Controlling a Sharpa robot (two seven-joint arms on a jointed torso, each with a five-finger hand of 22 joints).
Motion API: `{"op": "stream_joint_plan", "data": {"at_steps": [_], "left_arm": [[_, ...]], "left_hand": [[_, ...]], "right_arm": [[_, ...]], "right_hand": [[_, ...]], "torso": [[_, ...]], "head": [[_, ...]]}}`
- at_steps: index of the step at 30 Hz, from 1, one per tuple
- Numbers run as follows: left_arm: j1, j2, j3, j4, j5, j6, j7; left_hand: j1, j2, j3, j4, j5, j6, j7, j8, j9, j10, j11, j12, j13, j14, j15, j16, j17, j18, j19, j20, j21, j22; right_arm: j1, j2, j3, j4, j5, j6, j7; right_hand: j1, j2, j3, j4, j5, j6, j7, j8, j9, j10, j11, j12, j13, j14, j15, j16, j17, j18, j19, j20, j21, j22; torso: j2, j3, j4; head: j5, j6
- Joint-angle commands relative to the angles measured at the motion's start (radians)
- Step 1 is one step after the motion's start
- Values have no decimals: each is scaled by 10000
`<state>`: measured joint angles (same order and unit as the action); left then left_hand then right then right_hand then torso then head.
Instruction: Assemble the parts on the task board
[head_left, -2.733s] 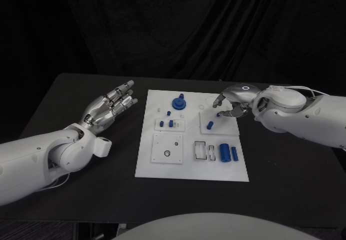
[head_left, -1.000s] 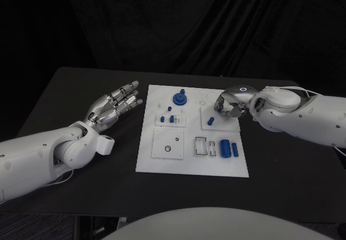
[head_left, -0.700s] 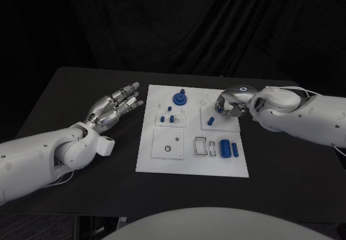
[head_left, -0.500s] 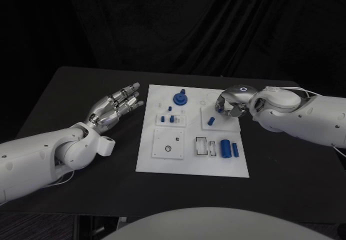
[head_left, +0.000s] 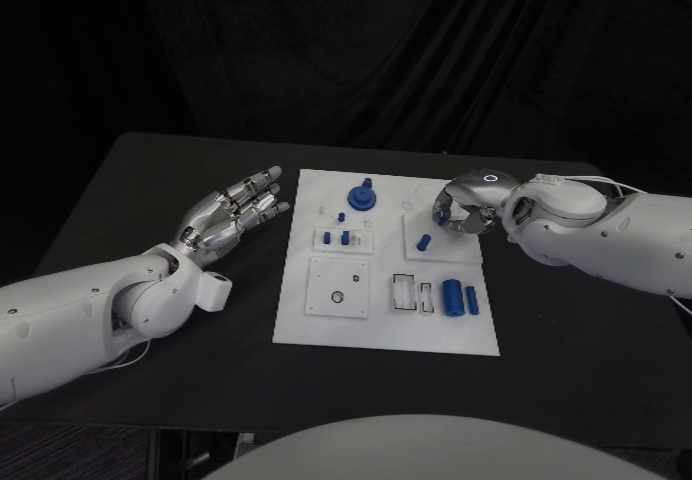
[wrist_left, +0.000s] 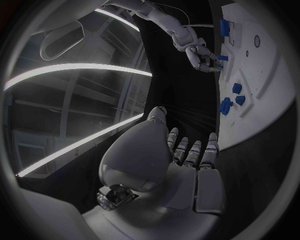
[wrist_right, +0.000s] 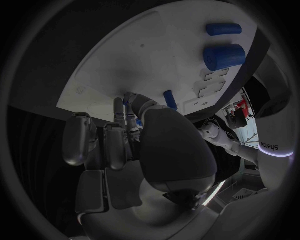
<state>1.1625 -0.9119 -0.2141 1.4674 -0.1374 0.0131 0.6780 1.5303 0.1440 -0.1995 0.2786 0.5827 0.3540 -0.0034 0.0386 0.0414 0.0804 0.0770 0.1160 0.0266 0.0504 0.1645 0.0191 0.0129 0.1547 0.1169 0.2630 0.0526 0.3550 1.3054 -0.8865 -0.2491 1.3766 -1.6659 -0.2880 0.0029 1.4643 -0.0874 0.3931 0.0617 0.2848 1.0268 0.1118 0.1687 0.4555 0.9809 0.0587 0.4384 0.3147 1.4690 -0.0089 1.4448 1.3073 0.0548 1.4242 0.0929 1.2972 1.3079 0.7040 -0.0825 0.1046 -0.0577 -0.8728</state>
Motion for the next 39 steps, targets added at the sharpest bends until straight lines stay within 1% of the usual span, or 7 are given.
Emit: {"op": "stream_joint_plan", "data": {"at_steps": [1,7,11,16,20,28,39], "left_arm": [[-23,-18,10,11,35,114,1246],[-25,-26,10,-8,36,106,1224],[-26,-1,10,-30,36,120,1194],[-26,37,10,-69,36,136,1161],[-29,80,10,-115,36,160,1134],[-41,117,10,-154,36,186,1091],[-45,158,10,-173,37,212,1032]], "left_hand": [[66,16,23,-32,43,41,23,52,15,12,72,79,11,-5,69,44,17,184,12,75,65,31],[67,17,23,-32,44,46,26,52,16,11,75,78,11,1,71,46,18,184,19,77,68,44],[69,20,23,-31,46,40,35,51,15,12,83,80,11,0,76,47,18,187,22,85,69,29],[71,22,24,-31,47,23,38,48,12,11,87,78,10,-5,79,45,16,187,22,88,69,21],[72,23,25,-31,47,7,39,46,10,5,91,70,8,-7,81,44,16,187,20,90,68,12],[75,38,30,-27,46,-27,42,37,5,-7,111,57,4,-22,89,38,12,187,11,99,62,-30],[78,47,33,-25,45,-36,42,33,3,-8,119,61,5,-29,91,35,10,187,7,102,59,-44]], "right_arm": [[4,-98,18,122,-65,-414,-74],[220,-318,19,496,-65,-539,-177],[524,-507,19,910,-65,-568,-302],[792,-728,19,1513,-65,-552,-447],[878,-827,19,1991,-65,-532,-472],[850,-640,18,2836,-65,-5,-456],[389,366,18,2731,-65,521,-278]], "right_hand": [[-121,-1,-78,-10,-30,62,6,68,18,96,3,-47,-20,228,-59,26,721,55,51,10,57,1839],[-218,-21,-117,29,-30,86,-8,85,70,122,7,-112,-66,225,-46,20,716,56,46,17,50,1837],[-258,-30,-133,48,-30,91,-13,89,89,139,9,-136,-84,225,-41,20,717,55,45,21,50,1836],[-291,-33,-143,64,-28,95,-13,92,107,154,11,-158,-100,233,-33,31,734,51,54,25,68,1841],[-298,-33,-144,67,-28,99,-12,94,113,163,10,-162,-104,241,-29,43,752,49,58,27,75,1843],[-300,-20,-138,54,-22,130,27,111,154,260,20,-172,-123,258,-4,63,779,43,72,43,99,1850],[-253,0,-95,-2,-14,103,99,85,186,297,65,-254,-181,267,33,73,791,48,60,70,73,1842]], "torso": [[4,-1,6],[-4,-2,-5],[-12,-16,-49],[-6,-20,-31],[1,-28,-11],[5,-28,16],[18,-11,44]], "head": [[18,2],[12,2],[51,2],[65,2],[69,2],[159,2],[234,2]]}}
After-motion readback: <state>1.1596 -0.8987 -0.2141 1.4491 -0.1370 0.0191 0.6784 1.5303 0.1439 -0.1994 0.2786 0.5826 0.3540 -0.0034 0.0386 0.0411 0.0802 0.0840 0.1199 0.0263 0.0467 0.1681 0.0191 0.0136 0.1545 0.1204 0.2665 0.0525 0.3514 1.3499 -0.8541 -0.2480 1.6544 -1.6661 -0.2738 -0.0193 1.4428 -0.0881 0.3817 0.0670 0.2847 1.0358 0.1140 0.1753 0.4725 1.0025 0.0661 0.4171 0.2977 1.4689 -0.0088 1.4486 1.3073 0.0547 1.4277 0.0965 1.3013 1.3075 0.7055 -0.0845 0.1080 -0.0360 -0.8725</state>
